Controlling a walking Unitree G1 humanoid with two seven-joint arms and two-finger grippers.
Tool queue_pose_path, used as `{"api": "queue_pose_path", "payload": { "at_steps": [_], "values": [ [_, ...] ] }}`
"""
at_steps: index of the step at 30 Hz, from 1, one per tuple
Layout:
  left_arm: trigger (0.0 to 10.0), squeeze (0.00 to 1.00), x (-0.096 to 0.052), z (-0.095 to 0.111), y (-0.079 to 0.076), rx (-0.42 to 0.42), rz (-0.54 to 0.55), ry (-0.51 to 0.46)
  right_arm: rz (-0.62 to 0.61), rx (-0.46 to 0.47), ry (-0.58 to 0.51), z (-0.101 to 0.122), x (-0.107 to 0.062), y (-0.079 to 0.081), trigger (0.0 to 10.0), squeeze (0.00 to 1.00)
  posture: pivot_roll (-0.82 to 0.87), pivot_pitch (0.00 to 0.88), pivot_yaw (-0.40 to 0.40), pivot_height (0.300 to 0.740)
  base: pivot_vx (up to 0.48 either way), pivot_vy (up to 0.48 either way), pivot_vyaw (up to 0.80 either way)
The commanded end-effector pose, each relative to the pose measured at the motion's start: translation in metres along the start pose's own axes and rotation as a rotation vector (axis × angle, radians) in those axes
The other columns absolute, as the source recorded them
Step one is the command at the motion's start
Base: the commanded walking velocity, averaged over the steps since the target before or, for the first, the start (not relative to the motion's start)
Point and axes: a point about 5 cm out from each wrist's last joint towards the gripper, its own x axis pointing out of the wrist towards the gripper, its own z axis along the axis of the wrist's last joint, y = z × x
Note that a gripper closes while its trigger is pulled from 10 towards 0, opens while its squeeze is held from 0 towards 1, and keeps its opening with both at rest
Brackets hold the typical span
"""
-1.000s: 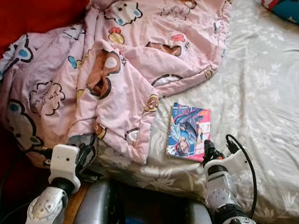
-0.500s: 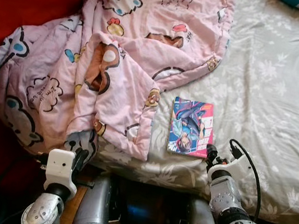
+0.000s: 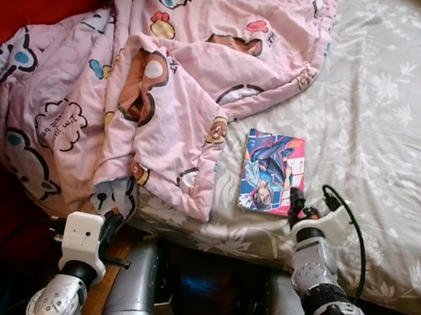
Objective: Clean up the room
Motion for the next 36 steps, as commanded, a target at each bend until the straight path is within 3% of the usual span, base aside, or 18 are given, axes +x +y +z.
{"api": "queue_pose_path", "payload": {
  "at_steps": [1,13,19,36],
  "values": [
    [10.0,0.00,-0.006,-0.005,0.002,0.000,0.006,0.033,0.020,-0.024,0.019,-0.009,-0.006,-0.004,10.0,0.00,0.16,0.375,0.015,0.615,0.000,0.000,0.00],
    [10.0,0.00,-0.016,-0.005,0.001,0.003,0.007,0.046,0.058,-0.013,0.089,-0.013,-0.003,0.003,10.0,0.00,0.19,0.405,0.019,0.615,0.000,0.000,0.00],
    [10.0,0.00,-0.024,-0.006,0.005,0.010,0.015,0.063,0.009,0.037,0.065,-0.006,-0.001,-0.003,10.0,0.00,0.20,0.436,0.025,0.615,0.000,0.000,0.00],
    [10.0,0.00,-0.036,-0.006,0.008,0.018,0.019,0.092,-0.069,0.130,0.139,-0.023,-0.012,-0.023,10.0,0.00,0.22,0.466,0.037,0.615,0.000,0.000,0.00]
  ]
}}
